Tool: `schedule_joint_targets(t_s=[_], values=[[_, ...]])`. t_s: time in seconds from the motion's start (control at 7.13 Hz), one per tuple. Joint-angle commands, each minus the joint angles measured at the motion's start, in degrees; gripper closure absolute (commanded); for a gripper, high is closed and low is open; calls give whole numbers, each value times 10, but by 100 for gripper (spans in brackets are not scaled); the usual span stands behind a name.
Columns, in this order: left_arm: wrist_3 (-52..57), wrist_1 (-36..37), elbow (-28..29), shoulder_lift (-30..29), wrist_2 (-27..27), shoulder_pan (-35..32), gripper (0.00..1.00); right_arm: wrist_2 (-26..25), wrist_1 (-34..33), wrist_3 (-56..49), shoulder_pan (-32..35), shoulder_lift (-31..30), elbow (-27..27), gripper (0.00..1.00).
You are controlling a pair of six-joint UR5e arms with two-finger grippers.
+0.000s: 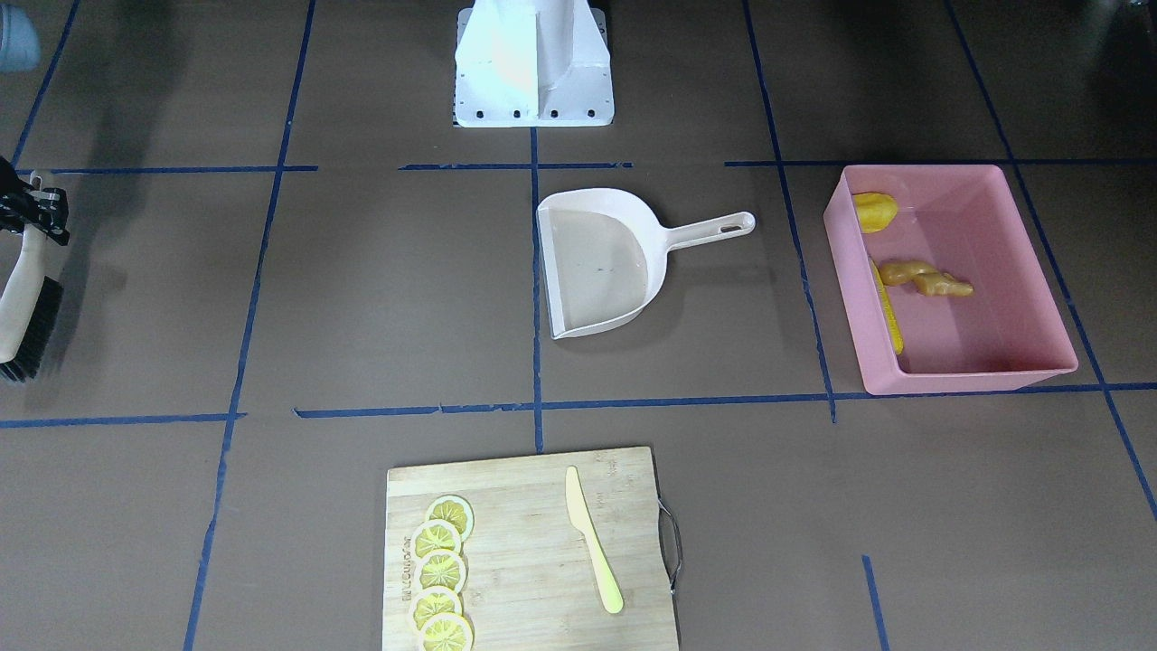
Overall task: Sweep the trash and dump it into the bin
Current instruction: 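Lower the white-handled brush onto the table with the right gripper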
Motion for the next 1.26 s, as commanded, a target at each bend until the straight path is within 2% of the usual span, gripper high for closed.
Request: schedule_joint_targets(t_s=[0.0,0.28,0.42,0.84,1.12], values=[[0,0,-1,0,0,0,0,10,1,-1,-1,1,-12,97],[0,0,-1,0,0,0,0,22,1,-1,-1,1,-13,84],[0,1,-2,0,-1,0,0,22,1,0,-1,2,-13,1],[-1,0,-2,0,-1,0,0,15,3,-2,2,1,6,0],[-3,0,-2,0,0,0,0,15,-7,-27,49,1,25,0]])
